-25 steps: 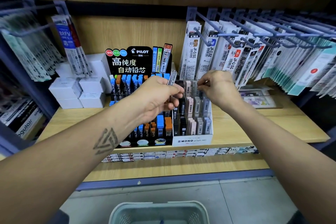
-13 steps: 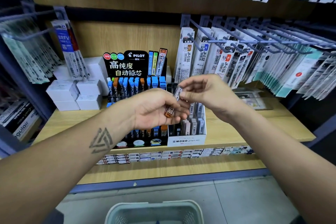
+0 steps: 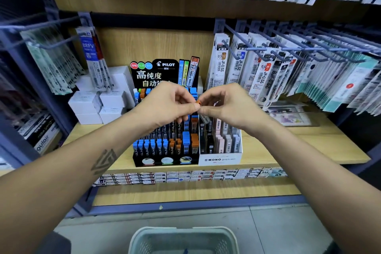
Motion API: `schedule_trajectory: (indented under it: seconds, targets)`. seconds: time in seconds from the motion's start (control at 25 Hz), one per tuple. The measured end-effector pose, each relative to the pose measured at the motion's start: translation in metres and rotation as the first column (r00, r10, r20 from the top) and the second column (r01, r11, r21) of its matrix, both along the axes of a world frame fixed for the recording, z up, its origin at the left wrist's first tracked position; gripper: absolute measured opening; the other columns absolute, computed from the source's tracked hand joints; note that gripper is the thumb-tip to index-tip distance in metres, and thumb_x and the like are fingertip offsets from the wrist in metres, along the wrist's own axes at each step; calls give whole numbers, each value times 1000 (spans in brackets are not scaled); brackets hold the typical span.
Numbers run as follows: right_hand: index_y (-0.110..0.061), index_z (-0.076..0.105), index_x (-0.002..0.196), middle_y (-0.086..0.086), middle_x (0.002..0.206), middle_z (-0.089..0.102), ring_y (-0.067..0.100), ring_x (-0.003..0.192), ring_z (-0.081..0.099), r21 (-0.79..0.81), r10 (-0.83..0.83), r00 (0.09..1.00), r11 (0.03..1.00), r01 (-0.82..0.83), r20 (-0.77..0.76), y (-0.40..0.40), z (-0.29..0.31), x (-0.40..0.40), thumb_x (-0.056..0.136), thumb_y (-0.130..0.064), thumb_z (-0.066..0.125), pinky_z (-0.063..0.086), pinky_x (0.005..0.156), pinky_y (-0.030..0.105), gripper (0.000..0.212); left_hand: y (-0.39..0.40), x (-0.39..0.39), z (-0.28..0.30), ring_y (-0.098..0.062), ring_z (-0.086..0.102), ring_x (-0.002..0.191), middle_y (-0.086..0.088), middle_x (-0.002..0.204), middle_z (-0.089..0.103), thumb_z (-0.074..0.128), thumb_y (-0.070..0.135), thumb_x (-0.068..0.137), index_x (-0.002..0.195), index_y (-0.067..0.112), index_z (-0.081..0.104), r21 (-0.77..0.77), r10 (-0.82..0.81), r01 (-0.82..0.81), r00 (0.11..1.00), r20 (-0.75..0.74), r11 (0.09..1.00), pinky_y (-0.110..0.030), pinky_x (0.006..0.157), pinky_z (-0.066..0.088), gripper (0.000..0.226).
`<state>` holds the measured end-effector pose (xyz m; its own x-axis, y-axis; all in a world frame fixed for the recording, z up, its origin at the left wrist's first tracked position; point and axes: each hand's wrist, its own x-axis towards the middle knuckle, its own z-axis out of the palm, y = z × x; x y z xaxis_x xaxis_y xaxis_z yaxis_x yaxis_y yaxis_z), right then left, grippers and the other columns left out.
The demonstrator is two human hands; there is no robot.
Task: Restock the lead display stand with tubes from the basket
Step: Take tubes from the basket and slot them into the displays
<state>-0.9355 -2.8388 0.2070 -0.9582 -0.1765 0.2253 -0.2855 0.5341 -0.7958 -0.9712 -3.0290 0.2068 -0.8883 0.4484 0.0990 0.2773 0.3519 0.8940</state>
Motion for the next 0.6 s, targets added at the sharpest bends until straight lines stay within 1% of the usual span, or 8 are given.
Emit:
schedule_trajectory:
  seconds: [0.08, 0.12, 0.24, 0.36, 0.4, 0.48, 0.56, 0.6]
  targets:
    - [-4, 71, 103, 8, 79, 68, 12, 70, 65, -29, -32, 999, 999, 32, 21, -2, -1, -4, 83, 0, 77, 55, 70, 26, 21, 0, 0, -1, -17, 65, 62, -12, 72, 71, 74, 9, 89, 89, 8, 70, 48, 31, -31, 999, -12, 998, -30, 60, 56, 4]
    - [-6, 70, 105, 8, 77, 66, 17, 69, 67, -48, -52, 998, 997, 54, 36, -2, -1, -5, 84, 0, 76, 56, 72, 31, 23, -2, -2, -3, -15, 67, 68, -9, 78, 73, 72, 9, 90, 92, 10, 70, -5, 46, -47, 996, -80, 999, -31, 67, 58, 3]
    - [-7, 70, 104, 11, 79, 68, 23, 69, 73, -85, -107, 992, 990, 112, 65, 0, -5, -7, 86, 2, 73, 60, 80, 39, 20, -17, -2, -6, -6, 64, 93, 7, 106, 71, 62, 12, 95, 109, 20, 72, -418, -94, -90, 911, -400, 904, -27, 90, 52, 19]
    - [-8, 71, 103, 20, 89, 71, 21, 70, 75, -8, -138, 990, 990, 138, 28, -2, -12, -8, 86, -1, 74, 61, 81, 41, 18, -24, -1, -15, -13, 54, 124, 5, 134, 61, 54, 7, 96, 128, 16, 65, -641, -298, -66, 846, -442, 765, -26, 107, 34, 35]
    - [-6, 71, 102, 20, 90, 72, 22, 71, 75, -16, -139, 990, 990, 139, 29, -3, -13, -9, 86, 0, 74, 61, 81, 41, 17, -22, -1, -17, -13, 53, 124, 4, 136, 60, 54, 8, 97, 132, 15, 63, -646, -300, -63, 849, -436, 760, -24, 106, 34, 37]
    - [-1, 71, 101, 18, 90, 73, 25, 73, 74, -76, -125, 991, 989, 128, 45, -3, -11, -10, 85, 3, 74, 62, 78, 36, 16, -18, -1, -19, -10, 58, 107, 3, 125, 64, 60, 16, 97, 131, 16, 64, -579, -233, -60, 878, -419, 813, -23, 98, 42, 35]
    - [2, 70, 100, 19, 89, 73, 26, 73, 74, -159, -109, 992, 980, 119, 69, 0, -8, -12, 85, 5, 73, 62, 75, 33, 16, -13, -2, -20, -8, 59, 93, 5, 110, 65, 67, 24, 94, 126, 22, 66, -500, -160, -56, 912, -378, 864, -30, 91, 52, 32]
    - [3, 70, 100, 20, 89, 73, 26, 73, 73, -166, -106, 992, 979, 117, 72, 0, -8, -13, 85, 5, 73, 62, 74, 32, 16, -11, -3, -20, -9, 59, 93, 6, 109, 65, 68, 25, 93, 125, 23, 66, -498, -157, -54, 915, -372, 866, -33, 91, 52, 32]
